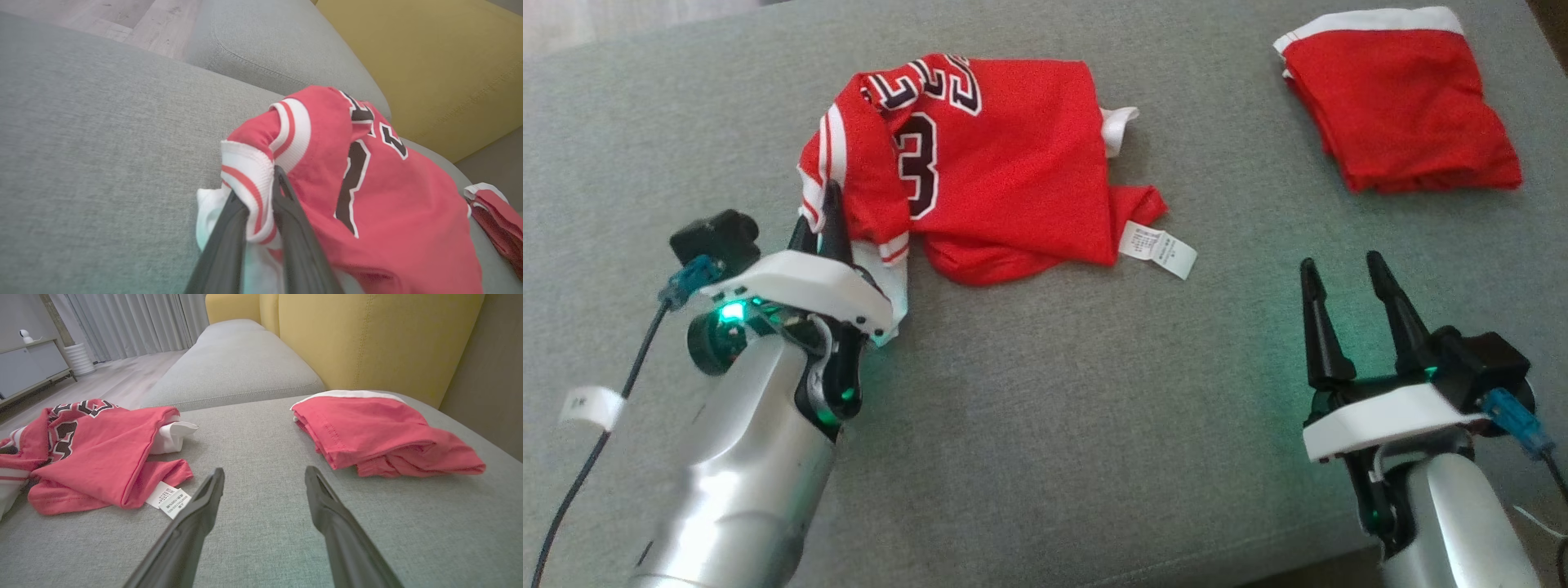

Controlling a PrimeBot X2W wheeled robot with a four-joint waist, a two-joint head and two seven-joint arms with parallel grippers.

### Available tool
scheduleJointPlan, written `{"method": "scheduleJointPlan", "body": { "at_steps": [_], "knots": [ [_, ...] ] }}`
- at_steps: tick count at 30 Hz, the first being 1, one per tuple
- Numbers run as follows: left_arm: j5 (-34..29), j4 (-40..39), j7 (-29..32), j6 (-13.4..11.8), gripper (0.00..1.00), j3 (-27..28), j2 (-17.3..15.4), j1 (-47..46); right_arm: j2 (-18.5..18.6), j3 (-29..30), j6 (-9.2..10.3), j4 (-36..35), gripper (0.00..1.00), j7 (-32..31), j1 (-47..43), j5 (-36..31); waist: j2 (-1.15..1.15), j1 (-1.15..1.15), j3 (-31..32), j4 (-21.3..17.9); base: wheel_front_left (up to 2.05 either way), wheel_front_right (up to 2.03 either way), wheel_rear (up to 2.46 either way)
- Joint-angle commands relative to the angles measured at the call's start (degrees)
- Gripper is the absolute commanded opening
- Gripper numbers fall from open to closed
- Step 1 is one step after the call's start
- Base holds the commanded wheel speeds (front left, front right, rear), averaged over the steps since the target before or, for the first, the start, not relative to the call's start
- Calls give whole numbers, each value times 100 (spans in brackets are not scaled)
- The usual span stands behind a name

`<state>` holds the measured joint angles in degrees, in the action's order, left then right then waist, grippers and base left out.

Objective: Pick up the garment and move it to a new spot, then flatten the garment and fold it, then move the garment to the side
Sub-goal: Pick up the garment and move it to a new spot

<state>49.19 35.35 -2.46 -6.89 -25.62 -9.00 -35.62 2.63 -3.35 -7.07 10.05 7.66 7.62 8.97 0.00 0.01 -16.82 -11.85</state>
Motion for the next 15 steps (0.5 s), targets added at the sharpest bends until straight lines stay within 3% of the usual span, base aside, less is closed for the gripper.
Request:
{"method": "scheduleJointPlan", "body": {
  "at_steps": [1,2,11,15],
  "knots": [
    [-85,-43,-161,64,43,213,-144,-143,25,-74,-42,-128,100,73,120,-40,0,-1,22,56,0,0,0],
    [-113,40,-239,101,100,195,-140,-144,25,-53,-42,-114,100,72,115,-61,0,-1,43,91,0,0,0],
    [-372,279,-844,378,100,-31,-66,-43,25,36,-42,-174,100,-35,-1,-224,0,-1,473,485,0,0,0],
    [-693,243,-1076,398,100,-248,-201,317,25,239,-42,-237,100,-141,-158,-373,0,-1,842,734,0,0,0]
  ]
}}
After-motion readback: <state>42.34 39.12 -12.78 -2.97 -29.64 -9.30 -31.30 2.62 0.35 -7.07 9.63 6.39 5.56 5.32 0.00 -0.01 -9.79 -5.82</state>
